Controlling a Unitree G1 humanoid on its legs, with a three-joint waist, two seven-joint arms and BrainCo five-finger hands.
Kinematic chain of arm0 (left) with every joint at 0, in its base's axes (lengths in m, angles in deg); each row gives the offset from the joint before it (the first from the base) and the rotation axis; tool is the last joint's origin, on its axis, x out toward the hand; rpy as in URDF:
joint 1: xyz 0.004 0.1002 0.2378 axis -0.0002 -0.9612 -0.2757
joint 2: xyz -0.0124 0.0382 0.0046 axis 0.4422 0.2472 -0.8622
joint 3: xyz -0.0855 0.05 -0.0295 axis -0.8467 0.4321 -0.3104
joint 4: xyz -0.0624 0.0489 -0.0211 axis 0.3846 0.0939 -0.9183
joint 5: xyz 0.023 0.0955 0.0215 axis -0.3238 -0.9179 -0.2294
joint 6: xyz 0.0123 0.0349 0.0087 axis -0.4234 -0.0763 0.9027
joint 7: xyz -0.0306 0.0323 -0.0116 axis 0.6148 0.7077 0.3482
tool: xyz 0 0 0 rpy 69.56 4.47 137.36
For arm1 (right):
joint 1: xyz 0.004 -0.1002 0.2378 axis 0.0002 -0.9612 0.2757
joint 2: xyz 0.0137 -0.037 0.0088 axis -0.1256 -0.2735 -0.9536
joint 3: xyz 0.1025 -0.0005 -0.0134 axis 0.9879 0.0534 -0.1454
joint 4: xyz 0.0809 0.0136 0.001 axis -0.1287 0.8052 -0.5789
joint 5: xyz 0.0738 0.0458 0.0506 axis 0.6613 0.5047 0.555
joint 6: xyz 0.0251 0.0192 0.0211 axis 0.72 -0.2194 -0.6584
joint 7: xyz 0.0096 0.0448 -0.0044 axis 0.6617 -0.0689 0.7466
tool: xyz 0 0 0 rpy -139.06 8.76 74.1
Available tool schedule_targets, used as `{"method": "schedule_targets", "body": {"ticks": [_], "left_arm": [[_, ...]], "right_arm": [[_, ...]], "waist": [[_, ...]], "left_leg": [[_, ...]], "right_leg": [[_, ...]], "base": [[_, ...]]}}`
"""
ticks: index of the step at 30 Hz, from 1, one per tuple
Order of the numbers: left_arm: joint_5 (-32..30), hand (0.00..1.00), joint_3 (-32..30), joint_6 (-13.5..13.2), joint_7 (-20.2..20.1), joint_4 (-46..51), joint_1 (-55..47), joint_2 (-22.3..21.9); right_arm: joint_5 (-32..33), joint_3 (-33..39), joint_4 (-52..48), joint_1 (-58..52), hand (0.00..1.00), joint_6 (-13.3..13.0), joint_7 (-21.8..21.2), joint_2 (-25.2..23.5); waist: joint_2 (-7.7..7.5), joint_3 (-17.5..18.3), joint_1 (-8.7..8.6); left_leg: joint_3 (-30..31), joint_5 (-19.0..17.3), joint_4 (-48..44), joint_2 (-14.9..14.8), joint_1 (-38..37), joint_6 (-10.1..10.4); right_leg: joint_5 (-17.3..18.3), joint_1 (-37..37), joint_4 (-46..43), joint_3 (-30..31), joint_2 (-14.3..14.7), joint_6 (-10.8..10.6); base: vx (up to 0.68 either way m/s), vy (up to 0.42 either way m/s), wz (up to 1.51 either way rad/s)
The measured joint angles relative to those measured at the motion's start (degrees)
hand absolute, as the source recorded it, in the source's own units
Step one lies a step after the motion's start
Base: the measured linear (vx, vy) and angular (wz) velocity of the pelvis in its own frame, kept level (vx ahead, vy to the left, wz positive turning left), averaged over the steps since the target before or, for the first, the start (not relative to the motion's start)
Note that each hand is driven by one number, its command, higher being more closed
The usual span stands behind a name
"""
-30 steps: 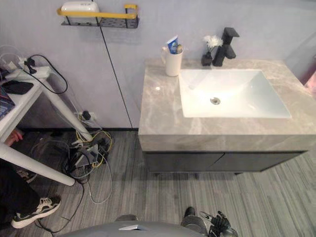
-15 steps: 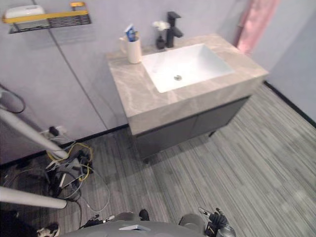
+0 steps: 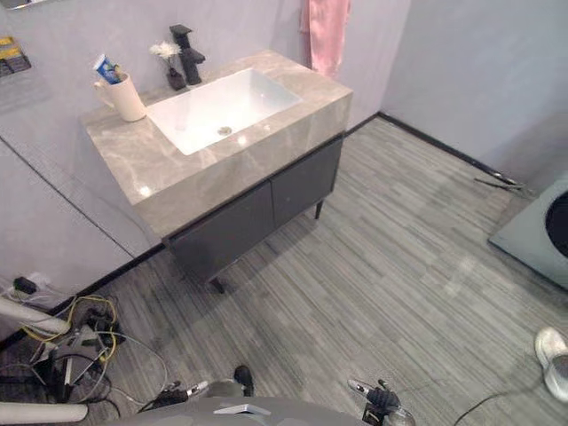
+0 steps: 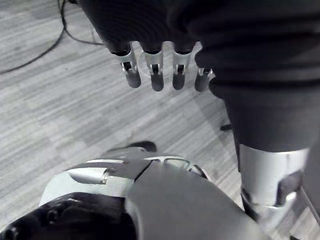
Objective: Organize washtable
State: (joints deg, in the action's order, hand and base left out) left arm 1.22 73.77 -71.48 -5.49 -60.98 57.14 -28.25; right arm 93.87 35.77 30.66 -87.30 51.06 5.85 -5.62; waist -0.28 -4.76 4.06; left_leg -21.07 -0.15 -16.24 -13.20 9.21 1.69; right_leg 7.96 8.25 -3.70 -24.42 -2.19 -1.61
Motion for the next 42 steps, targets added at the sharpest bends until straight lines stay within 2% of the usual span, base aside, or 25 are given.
{"method": "schedule_targets", "body": {"ticks": [1, 2, 3, 4, 6, 8, 9, 12, 13, 18, 20, 22, 23, 25, 26, 27, 28, 29, 30, 32, 33, 35, 36, 37, 42], "left_arm": [[0.0, 0.0, 0.0, -0.1, 0.0, 0.2, 0.2, 0.0], [0.1, 0.0, 0.0, -0.2, -0.2, 0.2, 0.4, 0.1], [0.1, 0.0, 0.1, -0.4, -0.4, 0.2, 0.5, -0.2], [0.1, 0.0, 0.1, -0.3, -0.6, 0.4, 0.5, -0.4], [0.2, 0.0, -0.1, -0.2, -1.6, 0.6, 0.4, -1.1], [0.2, 0.0, -3.0, 0.0, -2.2, 0.1, -0.2, -1.9], [0.2, 0.0, -5.4, 0.2, -2.5, -0.7, 0.1, -2.1], [0.2, 0.0, -11.4, 0.6, -2.7, -1.3, -2.2, -4.0], [0.2, 0.0, -12.6, 0.7, -2.6, -1.4, -3.8, -4.3], [-0.4, 0.0, -12.8, 0.7, -2.7, -1.4, -4.3, -3.9], [-0.4, 0.0, -10.4, 0.7, -2.6, -1.2, -2.9, -3.7], [-0.2, 0.0, -5.9, 0.4, -2.7, 0.2, -1.4, -2.4], [-0.1, 0.0, -5.0, 0.3, -2.7, 1.0, -1.0, -2.1], [0.3, 0.0, -4.5, 0.2, -2.8, 1.1, 0.0, -1.5], [0.4, 0.0, -4.6, -0.2, -2.9, 1.2, 0.0, -1.6], [0.5, 0.0, -5.3, -0.5, -2.9, 1.1, -0.1, -1.7], [0.8, 0.0, -5.7, -0.5, -3.0, 1.2, -0.1, -1.7], [1.6, 0.0, -6.0, -0.4, -3.1, 0.9, -0.2, -1.3], [1.7, 0.0, -5.2, -0.4, -3.4, -0.4, -0.1, -2.0], [1.6, 0.0, -4.4, -0.4, -3.8, -1.3, -0.1, -2.3], [1.5, 0.0, -4.5, -0.4, -3.9, -2.5, -0.1, -2.6], [1.5, 0.0, -4.4, -0.4, -4.2, -3.4, -0.1, -2.7], [1.5, 0.0, -4.4, -0.4, -4.5, -3.5, -0.1, -2.6], [1.3, 0.0, -4.5, 0.3, -5.1, -5.7, -0.1, 0.1], [1.3, 0.0, -4.5, 0.3, -5.1, -5.7, -0.1, 0.1]], "right_arm": [[0.0, 0.8, 0.0, -0.2, 0.0, 0.0, 0.3, 0.0], [0.0, 1.2, 0.0, -0.3, 0.0, 0.0, 0.4, 0.3], [-0.1, 1.7, 0.1, -0.4, 0.0, 0.1, 0.4, 1.0], [-0.1, 2.7, 0.2, -0.4, 0.0, 0.1, 0.4, 1.2], [0.0, 5.9, 0.2, -1.1, 0.0, 0.1, 0.7, 1.4], [-0.1, 8.2, -0.2, -2.3, 0.0, 0.1, 0.7, 0.5], [-0.2, 8.8, -0.1, -3.2, 0.0, 0.4, 0.7, 0.0], [-0.2, 9.6, -0.7, -3.4, 0.0, 0.6, 0.3, -0.1], [-0.2, 9.6, -1.4, -3.4, 0.0, 0.6, 0.1, -0.1], [-0.2, 9.2, -2.7, -3.4, 0.0, 0.3, -1.2, -1.2], [-0.2, 8.9, -2.9, -3.2, 0.0, 0.2, -1.5, -1.2], [-0.1, 7.6, -4.5, -2.8, 0.0, 0.1, -1.5, -1.2], [-0.1, 7.5, -4.6, -2.4, 0.0, 0.0, -1.5, -1.1], [-0.1, 6.9, -4.7, -1.7, 0.0, 0.1, -1.4, -1.3], [-0.1, 6.8, -4.6, -1.4, 0.0, 0.1, -1.4, -1.4], [-0.1, 6.8, -4.8, -1.1, 0.0, 0.0, -1.3, -1.7], [-0.1, 6.7, -4.8, -1.1, 0.0, 0.0, -1.3, -1.8], [0.0, 7.2, -4.4, -1.2, 0.0, 0.1, -1.3, -2.1], [0.2, 8.0, -4.2, -1.1, 0.0, 0.1, -1.3, -1.7], [1.6, 9.6, -3.7, -1.2, 0.0, 0.1, -1.4, -1.5], [2.3, 12.2, -2.1, -1.5, 0.0, 0.1, -1.2, -1.0], [3.7, 13.4, -1.0, -1.8, 0.0, 0.2, -1.5, -0.8], [4.3, 13.7, 0.0, -1.8, 0.0, 0.2, -1.6, -0.8], [4.4, 13.4, 2.9, -1.0, 0.0, 0.3, -3.1, -1.8], [4.4, 13.4, 2.9, -1.0, 0.0, 0.3, -3.1, -1.8]], "waist": [[0.3, -0.2, -0.08], [0.33, -0.5, -0.02], [0.8, -0.7, 0.03], [1.16, -1.0, 0.09], [2.7, -1.9, 1.0], [2.75, -2.1, 1.44], [1.43, -2.0, 1.5], [1.69, -2.1, 2.95], [1.57, -1.0, 2.87], [0.46, 1.9, 2.7], [0.99, 2.3, 2.69], [0.69, 1.3, 1.25], [0.96, 0.2, 1.01], [-0.19, -0.3, 0.37], [-0.37, -0.4, 0.06], [-0.47, -0.3, -0.02], [-0.83, -0.3, -0.09], [-2.25, 0.0, -0.24], [0.06, 0.1, -0.35], [0.82, 0.1, -0.85], [2.46, 1.2, -1.2], [2.85, 1.8, -1.59], [2.65, 1.9, -1.76], [-1.08, 3.7, -2.23], [-1.09, 3.7, -2.3]], "left_leg": [[2.6, -0.4, -2.7, -0.5, 0.9, 0.0], [9.0, -1.2, -5.8, 0.0, 2.6, 0.8], [15.4, -4.3, -5.9, 2.1, 3.3, 3.3], [19.8, -5.3, -5.1, 4.0, 3.3, 4.5], [30.1, -4.5, 0.8, 9.2, 3.2, 5.3], [30.6, -4.3, 2.4, 10.6, 1.4, 4.7], [31.2, -5.9, 2.0, 11.7, 0.7, 4.8], [33.6, -10.6, -2.1, 14.2, -0.6, 2.1], [30.4, -11.4, -3.2, 13.8, -1.0, 0.8], [26.7, -11.9, -2.3, 15.1, -3.9, -0.2], [25.8, -12.7, 0.5, 15.0, -6.5, -1.5], [25.4, -13.1, 1.2, 15.5, -10.5, -2.2], [25.5, -13.6, 1.7, 15.2, -12.4, -3.0], [25.2, -14.3, 3.2, 14.6, -16.2, -3.8], [24.5, -14.7, 3.2, 13.9, -17.4, -3.0], [23.6, -15.1, 3.2, 13.4, -18.2, -2.4], [23.1, -15.2, 3.3, 13.4, -18.6, -2.1], [23.0, -16.0, 3.1, 14.2, -19.2, -1.5], [23.1, -16.7, 3.0, 12.4, -19.7, -1.5], [23.3, -16.7, 2.7, 11.6, -19.7, -1.5], [23.7, -16.1, 2.8, 10.5, -19.5, -0.7], [24.3, -14.2, 3.2, 10.1, -19.4, -0.2], [24.4, -13.2, 3.5, 10.3, -19.3, -0.3], [24.3, -12.2, 10.5, 13.3, -14.3, -1.2], [24.2, -12.2, 10.6, 13.3, -14.4, -1.2]], "right_leg": [[0.0, 0.0, -0.1, 1.4, 0.4, 0.5], [-0.2, 0.0, -0.5, 3.6, 0.7, 1.3], [0.0, -0.3, -0.9, 5.2, 0.5, 1.6], [0.2, -0.8, -1.2, 6.4, 0.4, 2.0], [0.8, -2.7, -2.2, 11.4, 0.8, 2.3], [0.9, -3.6, -2.3, 15.5, 0.4, 1.5], [0.9, -4.4, -2.7, 16.9, -0.3, 0.8], [1.5, -5.4, -4.0, 23.8, -0.1, 0.0], [1.7, -5.6, -4.0, 26.9, -0.1, -0.2], [2.4, -6.4, -5.0, 31.8, -2.3, -1.5], [4.8, -11.7, -17.1, 31.8, -2.1, -5.1], [3.3, -19.0, -36.4, 30.5, -2.4, -7.2], [3.0, -19.8, -40.7, 29.5, -2.9, -7.0], [5.6, -22.4, -45.1, 23.5, -4.9, -4.3], [5.9, -23.8, -41.7, 18.0, -6.7, -3.2], [3.9, -24.6, -33.9, 13.3, -7.7, -1.6], [0.4, -24.5, -28.9, 11.6, -7.9, -0.5], [-3.7, -23.8, -21.7, 10.6, -7.5, 0.6], [-3.6, -22.1, -19.4, 10.9, -5.5, 0.8], [-4.0, -21.1, -16.6, 10.8, -4.0, 0.9], [-5.6, -19.4, -12.2, 10.6, -2.2, 1.1], [-8.7, -16.5, -5.6, 10.8, -0.8, 1.1], [-10.3, -15.0, -2.2, 10.9, -0.4, 1.0], [-16.3, -9.7, 9.3, 11.0, -3.9, -2.1], [-16.3, -9.7, 9.3, 11.1, -3.9, -2.1]], "base": [[-0.13, -0.142, -0.85], [-0.11, -0.13, -0.77], [-0.11, -0.1, -0.74], [-0.13, 0.03, -0.88], [-0.1, 0.126, -1.15], [0.12, 0.095, -0.81], [0.24, 0.069, -0.82], [0.24, 0.036, -1.07], [0.26, 0.001, -1.02], [0.26, -0.014, -0.73], [0.19, 0.002, -0.43], [0.15, 0.008, -0.17], [0.14, -0.017, -0.1], [0.12, -0.04, -0.12], [0.16, -0.065, -0.22], [0.14, -0.064, -0.28], [0.07, -0.104, -0.38], [0.09, -0.125, -0.46], [0.09, -0.118, -0.44], [0.14, -0.077, -0.28], [0.14, -0.054, -0.21], [0.1, -0.016, -0.14], [0.06, 0.003, -0.04], [0.0, 0.0, 0.0], [0.0, 0.0, -0.01]]}}
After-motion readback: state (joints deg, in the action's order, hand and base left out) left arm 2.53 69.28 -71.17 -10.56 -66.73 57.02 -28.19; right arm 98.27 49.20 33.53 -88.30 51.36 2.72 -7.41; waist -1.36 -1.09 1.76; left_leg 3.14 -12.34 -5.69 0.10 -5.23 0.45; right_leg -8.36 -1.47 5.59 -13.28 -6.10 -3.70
